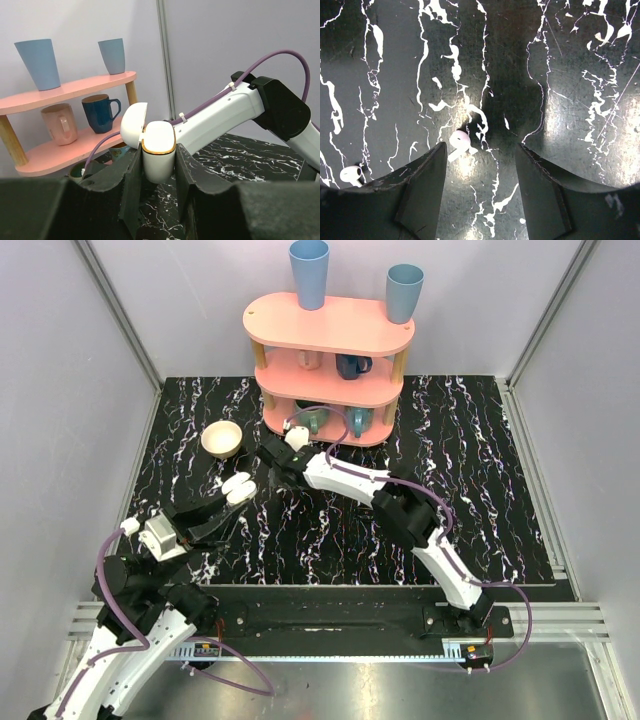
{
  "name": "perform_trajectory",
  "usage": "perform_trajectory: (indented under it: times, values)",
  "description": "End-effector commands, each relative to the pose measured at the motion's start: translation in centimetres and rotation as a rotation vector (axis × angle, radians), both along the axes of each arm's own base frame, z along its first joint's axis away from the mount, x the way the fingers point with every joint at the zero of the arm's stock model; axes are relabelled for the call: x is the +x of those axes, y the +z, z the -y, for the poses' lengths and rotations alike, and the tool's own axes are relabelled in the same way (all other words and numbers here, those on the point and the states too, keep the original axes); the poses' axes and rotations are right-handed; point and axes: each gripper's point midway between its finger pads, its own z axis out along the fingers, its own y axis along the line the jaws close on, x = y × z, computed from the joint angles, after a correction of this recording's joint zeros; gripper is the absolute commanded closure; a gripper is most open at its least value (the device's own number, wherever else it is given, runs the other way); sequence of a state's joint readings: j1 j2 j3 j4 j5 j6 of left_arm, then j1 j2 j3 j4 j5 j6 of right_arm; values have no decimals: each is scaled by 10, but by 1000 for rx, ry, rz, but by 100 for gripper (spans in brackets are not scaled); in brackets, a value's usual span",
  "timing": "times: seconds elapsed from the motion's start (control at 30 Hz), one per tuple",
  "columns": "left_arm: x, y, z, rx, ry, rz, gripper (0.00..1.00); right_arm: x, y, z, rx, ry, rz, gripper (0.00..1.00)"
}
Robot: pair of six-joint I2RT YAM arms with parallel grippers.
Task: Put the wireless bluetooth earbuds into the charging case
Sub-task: Move the right earbud to the center of the board.
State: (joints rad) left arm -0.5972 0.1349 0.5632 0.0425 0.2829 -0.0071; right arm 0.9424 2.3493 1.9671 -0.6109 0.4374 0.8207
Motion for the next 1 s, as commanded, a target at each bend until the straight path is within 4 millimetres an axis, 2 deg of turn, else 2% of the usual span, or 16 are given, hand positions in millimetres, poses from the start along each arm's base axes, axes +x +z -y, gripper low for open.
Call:
perform_trajectory:
  times: [0.0,0.3,0.97]
  values:
    - [-5,19,-11,-23,43,56,100,13,11,-7,19,-56,48,37]
    - [-5,15,-12,-15,45,52,100,16,4,-12,0,-57,40,39]
    - [-4,12,-15,-22,62,51,100,2,-14,-25,0,-48,-9,48]
